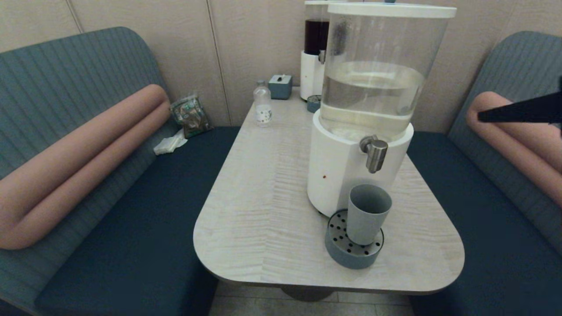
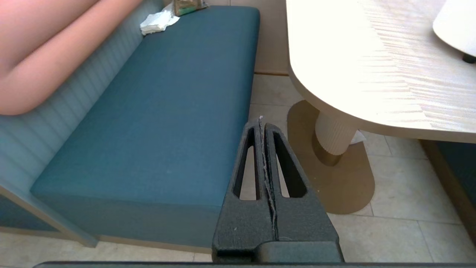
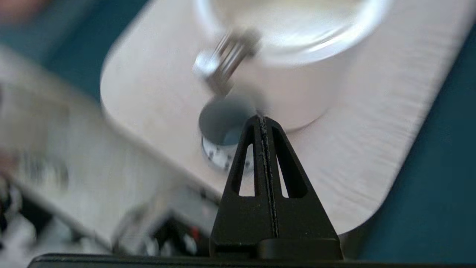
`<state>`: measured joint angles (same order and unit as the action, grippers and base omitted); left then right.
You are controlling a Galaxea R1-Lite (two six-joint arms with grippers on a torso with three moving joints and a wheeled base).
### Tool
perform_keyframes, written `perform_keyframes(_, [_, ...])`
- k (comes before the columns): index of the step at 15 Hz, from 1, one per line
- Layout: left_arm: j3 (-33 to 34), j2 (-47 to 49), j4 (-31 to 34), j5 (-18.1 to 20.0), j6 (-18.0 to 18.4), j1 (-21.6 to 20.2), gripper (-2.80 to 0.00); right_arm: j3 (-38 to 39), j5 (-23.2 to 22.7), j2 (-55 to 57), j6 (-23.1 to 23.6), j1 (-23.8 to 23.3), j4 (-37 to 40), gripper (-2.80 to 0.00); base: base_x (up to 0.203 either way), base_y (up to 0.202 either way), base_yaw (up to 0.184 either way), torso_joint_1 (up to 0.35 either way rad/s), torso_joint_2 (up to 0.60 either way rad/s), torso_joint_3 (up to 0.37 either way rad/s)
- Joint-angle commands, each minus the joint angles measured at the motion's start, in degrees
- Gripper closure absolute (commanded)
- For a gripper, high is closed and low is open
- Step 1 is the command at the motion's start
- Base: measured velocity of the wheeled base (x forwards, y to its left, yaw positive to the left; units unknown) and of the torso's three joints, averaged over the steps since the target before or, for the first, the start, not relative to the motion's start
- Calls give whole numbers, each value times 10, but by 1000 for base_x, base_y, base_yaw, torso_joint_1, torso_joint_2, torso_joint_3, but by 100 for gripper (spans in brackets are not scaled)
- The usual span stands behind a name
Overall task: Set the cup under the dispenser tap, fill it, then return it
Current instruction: Turn on the faucet
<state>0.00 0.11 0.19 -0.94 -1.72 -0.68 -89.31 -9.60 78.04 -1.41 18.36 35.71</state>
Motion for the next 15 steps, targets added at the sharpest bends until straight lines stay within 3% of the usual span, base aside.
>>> perform_keyframes(1, [0,2,0,0,0,0,0,-5,-7,54,25,8,7,0,0,0,0,0,0,0])
perform_keyframes(4, [0,2,0,0,0,0,0,-21,-5,87,60,8,-1,0,0,0,0,0,0,0])
perform_keyframes(15, [0,2,0,0,0,0,0,-44,14,163,77,49,-49,0,0,0,0,0,0,0])
